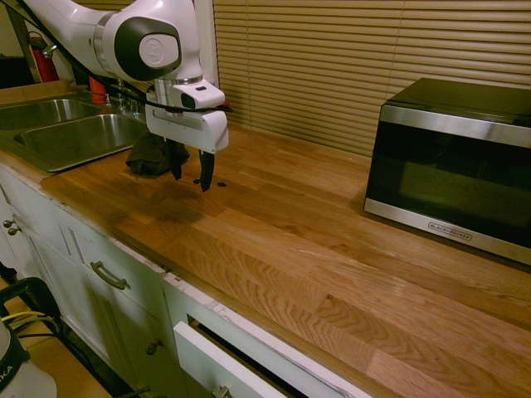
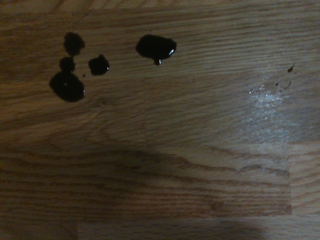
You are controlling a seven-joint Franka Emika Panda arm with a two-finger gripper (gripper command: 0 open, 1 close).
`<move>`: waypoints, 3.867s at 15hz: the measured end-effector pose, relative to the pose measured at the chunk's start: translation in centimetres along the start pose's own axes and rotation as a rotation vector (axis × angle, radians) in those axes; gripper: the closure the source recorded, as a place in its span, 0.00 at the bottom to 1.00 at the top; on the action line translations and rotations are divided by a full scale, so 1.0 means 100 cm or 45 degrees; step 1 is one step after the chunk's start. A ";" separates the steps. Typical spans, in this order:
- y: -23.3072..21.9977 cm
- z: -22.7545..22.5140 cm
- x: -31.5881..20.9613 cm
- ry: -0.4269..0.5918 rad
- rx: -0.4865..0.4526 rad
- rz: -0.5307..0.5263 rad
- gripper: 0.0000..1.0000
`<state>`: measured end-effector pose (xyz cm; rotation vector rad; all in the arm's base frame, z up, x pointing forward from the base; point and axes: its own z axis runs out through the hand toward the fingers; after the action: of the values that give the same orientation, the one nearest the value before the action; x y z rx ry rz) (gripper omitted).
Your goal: Clear the spill
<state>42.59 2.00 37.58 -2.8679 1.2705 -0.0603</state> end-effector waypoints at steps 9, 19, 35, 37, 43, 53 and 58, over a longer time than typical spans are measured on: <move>-0.041 -0.026 -0.020 0.076 0.082 -0.074 0.00; -0.148 -0.068 -0.094 0.216 0.174 -0.166 0.00; -0.260 -0.019 -0.154 0.304 0.157 -0.081 0.00; -0.262 -0.012 -0.155 0.307 0.142 -0.050 0.00; -0.269 0.006 -0.150 0.303 0.089 0.026 1.00; -0.265 0.013 -0.138 0.300 0.036 0.064 1.00; -0.259 0.015 -0.125 0.297 0.014 0.061 1.00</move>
<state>53.42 28.69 36.18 -2.8871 1.3673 -0.4112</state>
